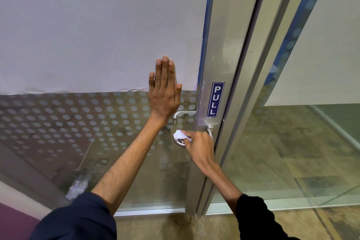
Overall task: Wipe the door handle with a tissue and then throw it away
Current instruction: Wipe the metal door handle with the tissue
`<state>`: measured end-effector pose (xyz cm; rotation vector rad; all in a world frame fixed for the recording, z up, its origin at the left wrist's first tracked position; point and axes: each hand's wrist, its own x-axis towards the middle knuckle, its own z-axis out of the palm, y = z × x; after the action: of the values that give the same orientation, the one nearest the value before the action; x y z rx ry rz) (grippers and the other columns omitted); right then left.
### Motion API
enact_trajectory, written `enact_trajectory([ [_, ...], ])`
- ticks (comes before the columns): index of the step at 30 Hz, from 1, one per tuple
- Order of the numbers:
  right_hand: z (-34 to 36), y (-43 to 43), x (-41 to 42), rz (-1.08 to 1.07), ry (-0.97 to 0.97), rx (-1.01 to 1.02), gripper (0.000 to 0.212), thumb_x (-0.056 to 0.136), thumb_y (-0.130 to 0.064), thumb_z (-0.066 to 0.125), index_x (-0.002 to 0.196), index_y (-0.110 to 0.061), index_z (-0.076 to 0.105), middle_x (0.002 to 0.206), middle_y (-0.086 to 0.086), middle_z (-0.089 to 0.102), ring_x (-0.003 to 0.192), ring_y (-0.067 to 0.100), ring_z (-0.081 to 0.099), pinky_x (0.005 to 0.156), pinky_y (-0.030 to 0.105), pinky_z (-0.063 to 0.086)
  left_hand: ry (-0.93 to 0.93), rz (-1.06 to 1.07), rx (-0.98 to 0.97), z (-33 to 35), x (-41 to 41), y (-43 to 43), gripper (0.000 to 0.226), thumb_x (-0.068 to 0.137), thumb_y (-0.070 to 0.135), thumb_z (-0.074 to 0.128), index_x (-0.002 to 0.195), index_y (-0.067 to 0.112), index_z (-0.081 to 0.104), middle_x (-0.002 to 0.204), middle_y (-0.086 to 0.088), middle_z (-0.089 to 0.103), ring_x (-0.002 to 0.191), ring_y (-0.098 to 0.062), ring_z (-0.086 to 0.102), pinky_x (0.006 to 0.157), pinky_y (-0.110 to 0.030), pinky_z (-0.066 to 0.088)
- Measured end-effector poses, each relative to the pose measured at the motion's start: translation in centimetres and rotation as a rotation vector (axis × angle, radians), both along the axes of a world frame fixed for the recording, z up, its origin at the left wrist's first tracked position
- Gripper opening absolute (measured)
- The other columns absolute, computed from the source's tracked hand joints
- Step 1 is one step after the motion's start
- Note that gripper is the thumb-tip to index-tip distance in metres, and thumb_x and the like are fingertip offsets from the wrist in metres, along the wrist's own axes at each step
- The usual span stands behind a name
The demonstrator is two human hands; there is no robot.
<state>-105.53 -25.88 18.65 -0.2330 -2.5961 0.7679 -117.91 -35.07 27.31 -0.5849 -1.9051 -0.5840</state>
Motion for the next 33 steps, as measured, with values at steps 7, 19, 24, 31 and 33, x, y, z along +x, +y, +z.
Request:
enact_trajectory([
  [7, 2.8, 0.8, 1.1, -0.037, 0.150, -0.232, 0.021, 0.078, -0.025, 0.074, 0.098, -0.028, 0.077, 0.089, -0.002, 0.076, 0.070, 0.016, 0.070, 0.064, 0.032, 0.054, -0.013, 0.025, -0.027, 0.0, 0.3, -0.1, 0.060, 0.104, 0.036, 0.012, 0.155, 0.017, -0.013, 0.163, 0.006, -0.026, 0.152, -0.012, -0.017, 0.124, -0.034, -0.013],
  [19, 7.1, 2.6, 2.4, -0.082, 0.342, -0.295, 0.039, 0.080, 0.005, 0.059, 0.109, -0.015, 0.074, 0.107, 0.001, 0.075, 0.094, 0.012, 0.070, 0.081, 0.001, 0.043, -0.137, -0.315, -0.075, -1.1, 6.1, -0.7, 0.050, 0.107, 0.032, 0.029, 0.143, 0.002, 0.046, 0.155, -0.017, 0.039, 0.150, -0.028, 0.026, 0.124, -0.042, 0.023],
  [24, 8.1, 2.4, 3.3, -0.055, 0.392, -0.304, 0.040, 0.083, 0.006, 0.056, 0.115, -0.014, 0.072, 0.112, 0.002, 0.073, 0.101, 0.015, 0.069, 0.092, 0.029, 0.054, -0.303, -0.418, -0.067, -2.8, 9.3, -0.4, 0.046, 0.103, 0.042, 0.039, 0.119, 0.007, 0.063, 0.114, -0.008, 0.066, 0.107, -0.023, 0.060, 0.087, -0.040, 0.052],
  [31, 8.1, 2.7, 6.3, -0.137, 0.444, -0.378, 0.028, 0.082, -0.002, 0.068, 0.105, -0.015, 0.076, 0.097, -0.003, 0.077, 0.080, 0.004, 0.070, 0.075, 0.021, 0.056, -0.349, -0.517, -0.010, -3.8, 11.0, -0.2, 0.024, 0.103, 0.023, 0.048, 0.117, 0.011, 0.064, 0.106, -0.003, 0.069, 0.098, -0.014, 0.062, 0.081, -0.029, 0.052],
  [33, 7.9, 3.0, 7.2, -0.154, 0.455, -0.405, 0.021, 0.082, -0.008, 0.072, 0.101, -0.014, 0.077, 0.093, -0.003, 0.077, 0.076, -0.001, 0.070, 0.072, 0.018, 0.056, -0.340, -0.539, -0.006, -4.2, 11.1, -0.2, 0.020, 0.103, 0.018, 0.050, 0.116, 0.012, 0.065, 0.106, -0.001, 0.069, 0.098, -0.014, 0.062, 0.082, -0.027, 0.050],
])
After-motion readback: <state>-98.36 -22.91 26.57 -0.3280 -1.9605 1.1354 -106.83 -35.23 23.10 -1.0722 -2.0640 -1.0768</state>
